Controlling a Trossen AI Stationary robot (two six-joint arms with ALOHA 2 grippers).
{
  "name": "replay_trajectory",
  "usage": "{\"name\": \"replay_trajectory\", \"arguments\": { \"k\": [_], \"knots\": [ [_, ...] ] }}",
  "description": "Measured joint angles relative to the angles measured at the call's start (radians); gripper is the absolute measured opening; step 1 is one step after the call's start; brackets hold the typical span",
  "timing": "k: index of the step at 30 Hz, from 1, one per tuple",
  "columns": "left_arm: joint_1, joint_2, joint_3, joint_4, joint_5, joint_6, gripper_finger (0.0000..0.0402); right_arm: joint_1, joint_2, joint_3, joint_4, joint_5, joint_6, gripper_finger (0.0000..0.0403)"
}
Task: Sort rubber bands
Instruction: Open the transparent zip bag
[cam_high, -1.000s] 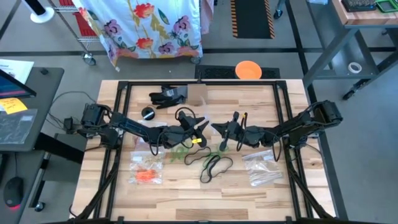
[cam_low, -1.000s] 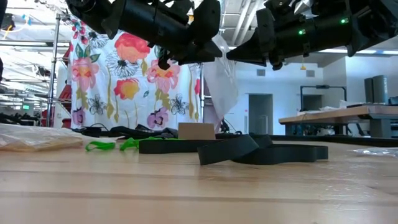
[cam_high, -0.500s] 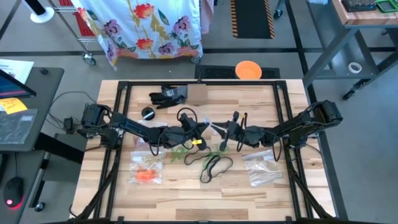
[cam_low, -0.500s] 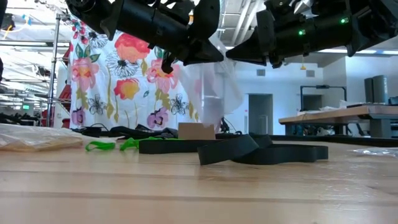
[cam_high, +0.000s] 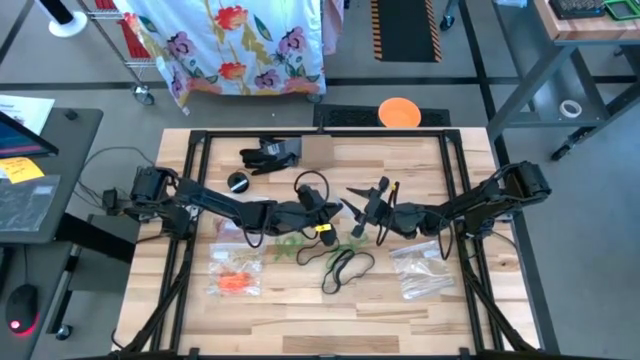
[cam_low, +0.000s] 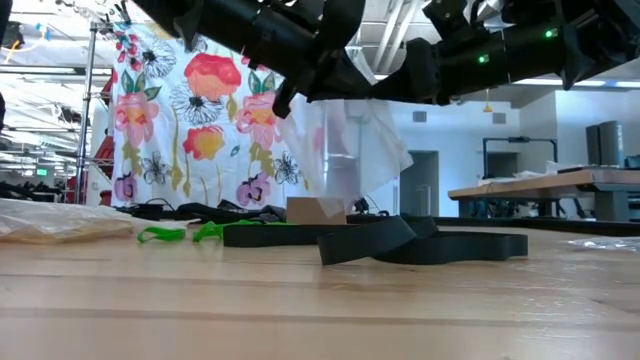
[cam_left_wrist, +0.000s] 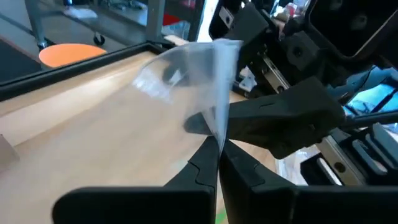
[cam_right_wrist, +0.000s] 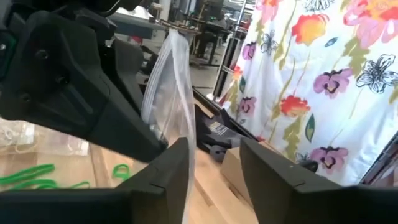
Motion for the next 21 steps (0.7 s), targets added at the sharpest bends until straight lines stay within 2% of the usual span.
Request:
{"name": "replay_trajectory", "arguments": {
  "k": [5, 11, 18, 21],
  "knots": [
    [0.000, 0.000, 0.051, -0.119, 0.019, -0.023, 0.0000, 0.000, 0.000, 0.000, 0.000, -0.025, -0.030, 0.0157],
    [0.000, 0.003, 0.056, -0.159, 0.026, -0.062, 0.0000, 0.000, 0.000, 0.000, 0.001, -0.074, -0.064, 0.0151],
    [0.037, 0.004, 0.056, -0.228, 0.155, -0.129, 0.0000, 0.016, 0.000, 0.001, 0.003, -0.084, -0.121, 0.0139],
    [0.044, 0.004, 0.056, -0.241, 0.167, -0.136, 0.0000, 0.020, 0.001, 0.021, -0.015, -0.106, -0.144, 0.0137]
  ]
}}
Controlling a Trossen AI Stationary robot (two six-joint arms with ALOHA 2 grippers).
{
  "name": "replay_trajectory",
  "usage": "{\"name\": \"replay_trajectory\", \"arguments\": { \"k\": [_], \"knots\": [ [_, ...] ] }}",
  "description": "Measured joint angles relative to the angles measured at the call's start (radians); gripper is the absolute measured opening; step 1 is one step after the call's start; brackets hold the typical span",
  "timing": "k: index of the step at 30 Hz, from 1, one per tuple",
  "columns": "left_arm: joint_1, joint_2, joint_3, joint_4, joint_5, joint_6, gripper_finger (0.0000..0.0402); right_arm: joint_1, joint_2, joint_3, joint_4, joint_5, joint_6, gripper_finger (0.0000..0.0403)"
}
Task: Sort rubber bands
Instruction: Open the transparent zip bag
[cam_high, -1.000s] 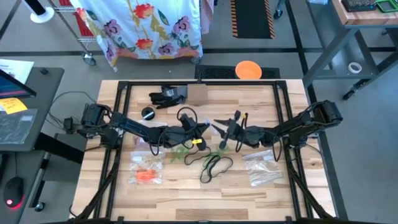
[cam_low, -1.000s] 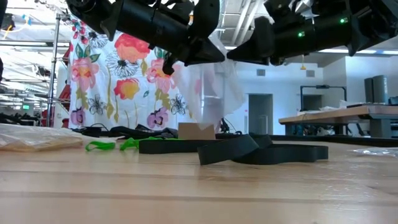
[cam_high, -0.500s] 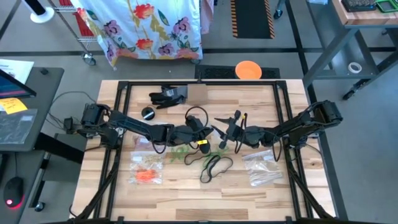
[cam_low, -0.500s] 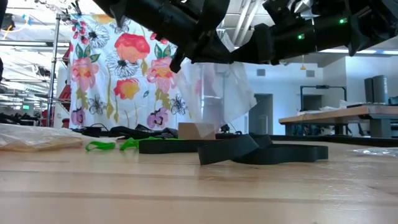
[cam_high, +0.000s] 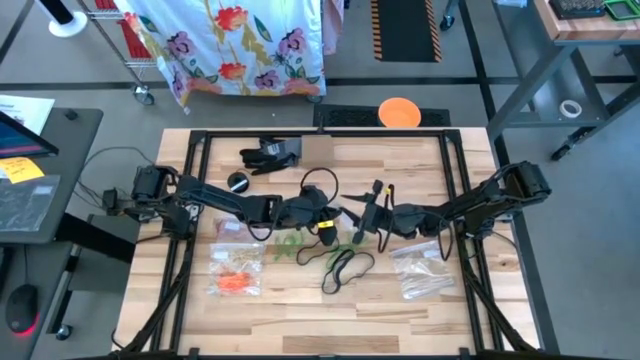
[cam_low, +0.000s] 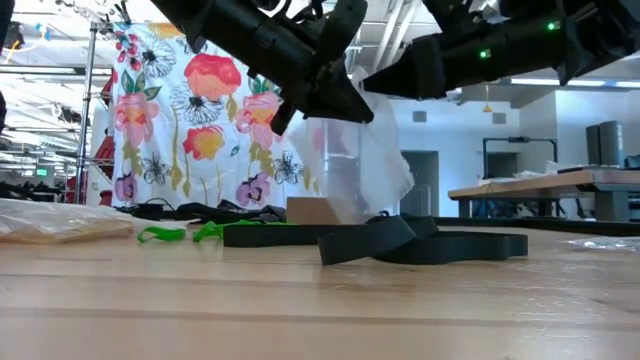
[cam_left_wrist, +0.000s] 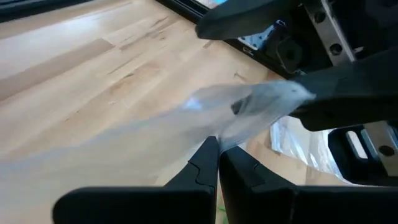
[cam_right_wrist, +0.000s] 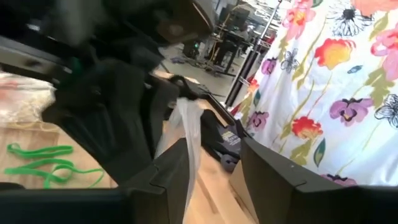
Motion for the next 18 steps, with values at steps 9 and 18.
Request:
{"name": "replay_trajectory", "arguments": {
  "k": [9, 18],
  "knots": [
    [0.000, 0.002, 0.000, -0.002, 0.069, -0.004, 0.0000, 0.005, 0.037, 0.077, -0.128, 0.005, -0.025, 0.0136],
    [-0.001, 0.002, -0.002, -0.048, 0.109, -0.034, 0.0000, 0.004, 0.138, 0.140, -0.135, 0.053, -0.096, 0.0119]
  ]
}}
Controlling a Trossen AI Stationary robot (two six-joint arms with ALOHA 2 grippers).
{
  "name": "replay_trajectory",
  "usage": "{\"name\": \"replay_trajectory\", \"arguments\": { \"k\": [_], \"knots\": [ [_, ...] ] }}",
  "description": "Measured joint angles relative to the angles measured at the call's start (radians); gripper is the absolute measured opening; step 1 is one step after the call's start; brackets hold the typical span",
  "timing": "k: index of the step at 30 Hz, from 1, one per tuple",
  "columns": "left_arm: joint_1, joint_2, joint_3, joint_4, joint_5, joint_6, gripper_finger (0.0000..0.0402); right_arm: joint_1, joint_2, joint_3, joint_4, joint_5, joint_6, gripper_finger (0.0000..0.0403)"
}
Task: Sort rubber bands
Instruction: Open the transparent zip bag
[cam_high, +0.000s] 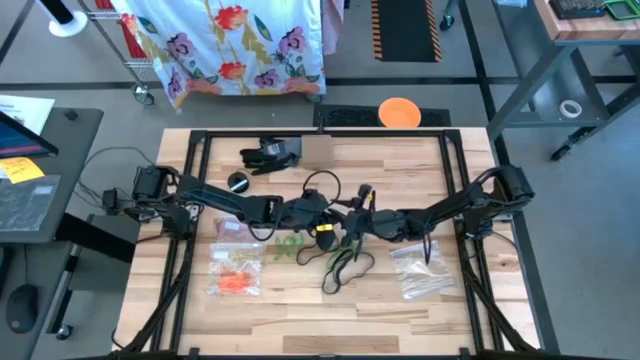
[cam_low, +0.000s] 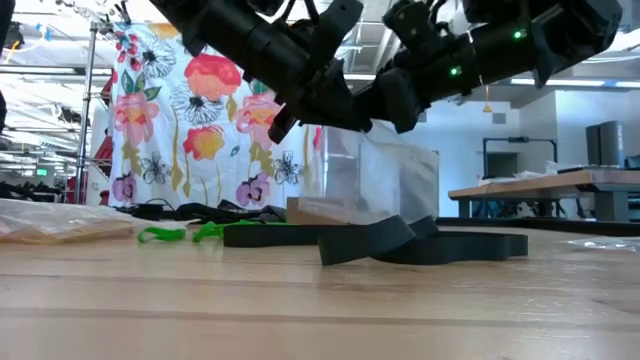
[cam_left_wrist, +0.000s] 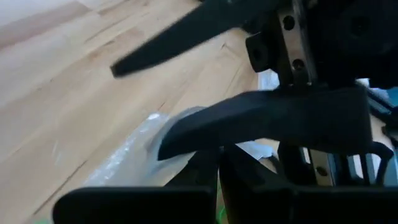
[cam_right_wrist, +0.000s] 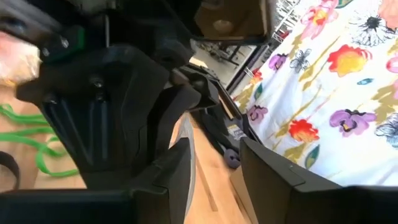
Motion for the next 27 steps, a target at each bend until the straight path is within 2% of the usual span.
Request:
{"name": "replay_trajectory", "arguments": {
  "k": [7, 13, 18, 27],
  "knots": [
    [0.000, 0.000, 0.000, -0.072, 0.023, -0.010, 0.0000, 0.010, 0.013, 0.014, -0.052, 0.005, -0.012, 0.0011],
    [0.000, -0.005, 0.000, -0.117, 0.018, -0.015, 0.0000, 0.039, -0.039, 0.013, -0.107, 0.053, 0.003, 0.0003],
    [0.000, -0.005, 0.010, -0.133, 0.005, -0.015, 0.0000, 0.073, -0.107, 0.013, -0.223, 0.105, 0.053, 0.0001],
    [-0.020, -0.030, 0.057, -0.262, -0.149, -0.011, 0.0000, 0.092, -0.178, 0.014, -0.436, 0.104, 0.225, 0.0001]
  ]
}}
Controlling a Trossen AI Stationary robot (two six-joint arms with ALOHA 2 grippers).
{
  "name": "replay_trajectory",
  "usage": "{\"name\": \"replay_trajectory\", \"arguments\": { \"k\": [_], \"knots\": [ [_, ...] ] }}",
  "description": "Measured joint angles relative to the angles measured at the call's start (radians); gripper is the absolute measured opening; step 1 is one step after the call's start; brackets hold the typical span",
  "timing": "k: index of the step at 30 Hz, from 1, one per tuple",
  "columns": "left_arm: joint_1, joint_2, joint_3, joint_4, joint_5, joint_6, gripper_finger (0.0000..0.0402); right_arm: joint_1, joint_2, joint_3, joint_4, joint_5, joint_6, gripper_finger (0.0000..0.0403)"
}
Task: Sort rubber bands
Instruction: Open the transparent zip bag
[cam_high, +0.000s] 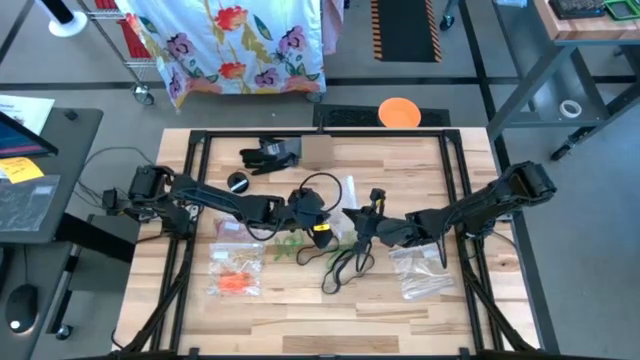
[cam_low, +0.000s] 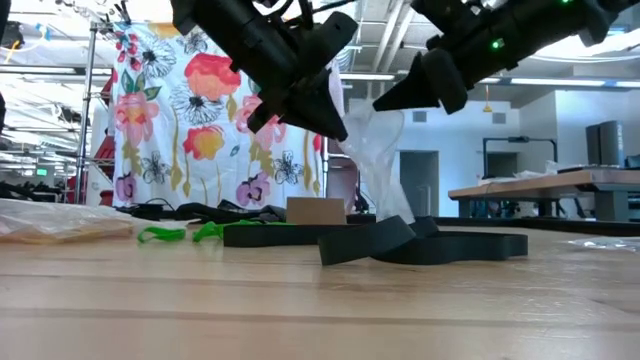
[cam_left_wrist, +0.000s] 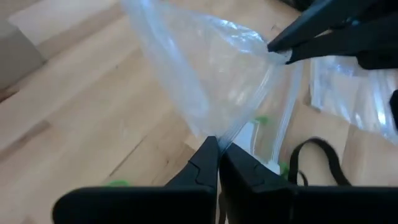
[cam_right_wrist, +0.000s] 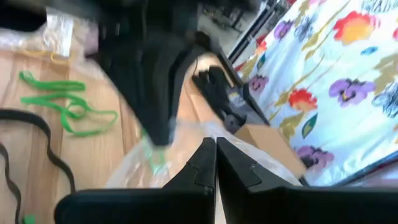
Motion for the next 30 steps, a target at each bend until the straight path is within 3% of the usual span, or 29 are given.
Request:
{"name": "replay_trajectory", "arguments": {
  "k": [9, 20, 27, 30],
  "knots": [
    [-0.006, -0.006, 0.018, -0.068, -0.062, 0.001, 0.0000, -0.010, 0.000, 0.001, -0.030, -0.132, 0.031, 0.0000],
    [-0.012, -0.012, 0.018, -0.056, -0.082, 0.049, 0.0000, -0.036, 0.000, 0.083, -0.255, -0.302, 0.162, 0.0000],
    [-0.013, -0.006, 0.017, -0.075, -0.032, 0.186, 0.0001, -0.040, -0.012, 0.083, -0.268, -0.242, 0.169, 0.0000],
    [-0.013, -0.006, 0.017, -0.069, -0.030, 0.147, 0.0009, -0.040, -0.030, 0.083, -0.280, -0.238, 0.171, 0.0000]
  ]
}}
